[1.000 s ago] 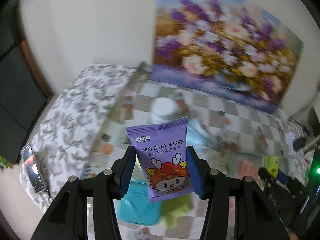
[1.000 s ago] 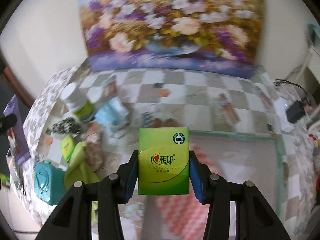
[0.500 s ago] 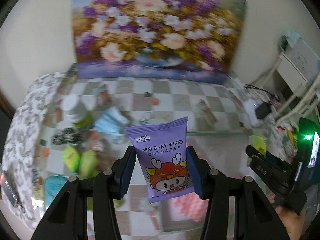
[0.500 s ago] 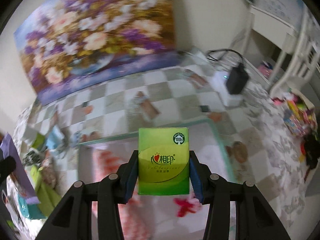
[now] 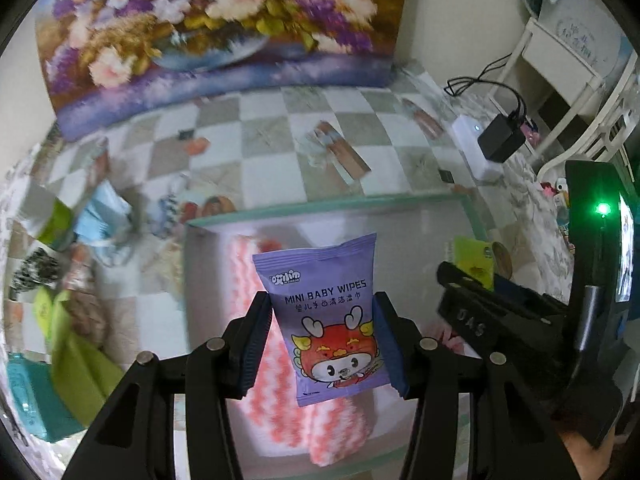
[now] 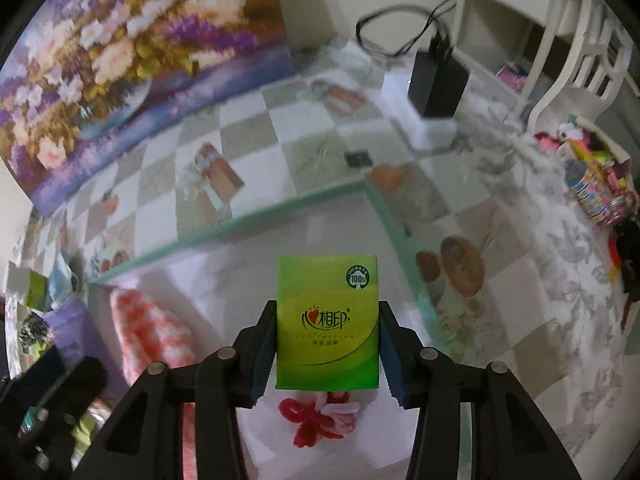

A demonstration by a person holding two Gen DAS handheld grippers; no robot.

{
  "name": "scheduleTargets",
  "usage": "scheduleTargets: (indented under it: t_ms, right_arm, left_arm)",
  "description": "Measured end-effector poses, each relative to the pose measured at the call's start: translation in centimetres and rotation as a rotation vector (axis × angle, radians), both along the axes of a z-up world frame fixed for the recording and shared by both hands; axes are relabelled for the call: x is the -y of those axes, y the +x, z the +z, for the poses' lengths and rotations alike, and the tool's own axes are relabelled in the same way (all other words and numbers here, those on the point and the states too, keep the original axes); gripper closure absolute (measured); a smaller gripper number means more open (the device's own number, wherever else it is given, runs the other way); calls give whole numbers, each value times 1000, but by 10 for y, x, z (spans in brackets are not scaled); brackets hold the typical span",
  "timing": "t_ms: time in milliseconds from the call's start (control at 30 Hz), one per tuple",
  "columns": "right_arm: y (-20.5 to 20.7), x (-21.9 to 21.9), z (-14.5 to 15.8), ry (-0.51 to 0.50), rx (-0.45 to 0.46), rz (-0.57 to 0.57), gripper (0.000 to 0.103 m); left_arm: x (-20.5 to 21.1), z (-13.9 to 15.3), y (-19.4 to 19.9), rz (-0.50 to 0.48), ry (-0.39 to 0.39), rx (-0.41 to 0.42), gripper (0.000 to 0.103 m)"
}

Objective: Organize soft objects
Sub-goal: 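Carry both packs over the tray and release them inside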

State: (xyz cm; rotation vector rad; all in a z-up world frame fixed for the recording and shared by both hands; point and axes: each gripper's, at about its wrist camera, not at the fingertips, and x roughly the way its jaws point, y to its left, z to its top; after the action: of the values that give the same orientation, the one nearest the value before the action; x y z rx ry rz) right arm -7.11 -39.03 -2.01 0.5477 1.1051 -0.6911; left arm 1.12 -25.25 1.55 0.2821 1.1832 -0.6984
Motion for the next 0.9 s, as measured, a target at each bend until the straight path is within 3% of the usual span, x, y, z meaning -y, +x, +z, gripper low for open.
scheduleTargets:
  t_ms: [167, 233, 367, 567, 633, 733, 900]
  right_arm:
    - [2, 3, -13, 21, -34, 0, 53]
    - [3, 3, -12, 19, -46, -4, 52]
    - [2, 2, -3, -24, -57, -8, 36]
    - [5, -2, 8, -38, -49, 14, 26]
    - [7, -6, 14, -57, -47, 23, 20]
    - [8, -11, 22, -99, -30, 40, 0]
    - [10, -16, 31, -127, -14, 55, 0]
  left_arm:
    - [6, -10, 4, 11, -8, -25, 48]
    - [5, -9, 5, 13, -13, -27, 41]
    - [0, -4, 10, 38, -7, -15, 24]
    - [-16, 2, 19, 86, 2, -22, 18]
    - [-24, 5, 24, 118, 17, 9, 5]
    - [-39, 7, 33, 176, 28, 28, 3]
    - [-67, 6, 48, 264, 38, 19, 2]
